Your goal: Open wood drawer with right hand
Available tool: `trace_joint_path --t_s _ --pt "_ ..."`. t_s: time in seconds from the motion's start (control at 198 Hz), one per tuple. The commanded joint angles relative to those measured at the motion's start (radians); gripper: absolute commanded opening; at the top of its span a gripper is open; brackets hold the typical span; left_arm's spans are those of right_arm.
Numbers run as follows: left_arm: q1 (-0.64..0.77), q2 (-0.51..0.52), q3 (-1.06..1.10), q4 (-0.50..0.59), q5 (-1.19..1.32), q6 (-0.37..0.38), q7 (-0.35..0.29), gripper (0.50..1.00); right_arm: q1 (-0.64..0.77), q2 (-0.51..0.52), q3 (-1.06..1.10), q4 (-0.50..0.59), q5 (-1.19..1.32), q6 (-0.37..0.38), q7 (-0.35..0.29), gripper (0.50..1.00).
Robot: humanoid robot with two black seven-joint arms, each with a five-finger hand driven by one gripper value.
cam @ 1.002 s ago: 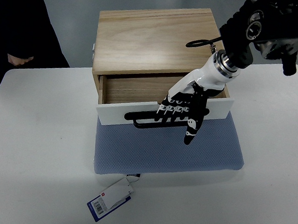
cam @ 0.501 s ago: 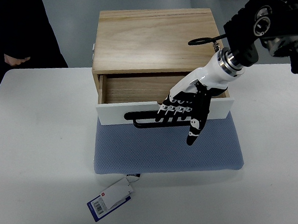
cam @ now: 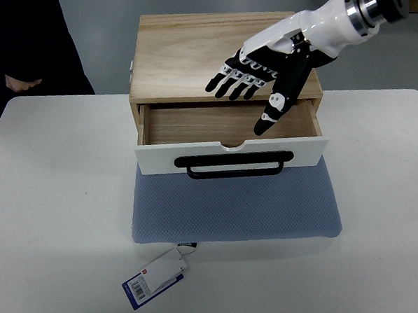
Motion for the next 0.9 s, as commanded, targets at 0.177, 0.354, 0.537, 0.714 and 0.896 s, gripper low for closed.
trace_joint_path --t_s 0.177,0.354,0.537,0.714,0.896 --pt "0.000 0.000 0.000 0.000 0.000 0.000 0.000 1.000 -0.099 -0.190 0.133 -0.052 0.052 -0.042 -0.001 0.930" --pt "0.000 0.000 0.000 0.000 0.000 0.000 0.000 1.000 -0.280 -0.310 0.305 -0.089 0.053 -0.194 -0.002 0.930" --pt "0.000 0.000 0.000 0.000 0.000 0.000 0.000 1.000 -0.556 -0.382 0.569 -0.164 0.044 -0.341 -0.002 0.930" --pt "0.000 0.000 0.000 0.000 0.000 0.000 0.000 1.000 -0.821 -0.370 0.833 -0.275 0.032 -0.437 -0.007 0.930" --pt "0.000 0.000 0.000 0.000 0.000 0.000 0.000 1.000 -1.104 -0.293 1.135 -0.408 -0.005 -0.470 -0.008 0.930"
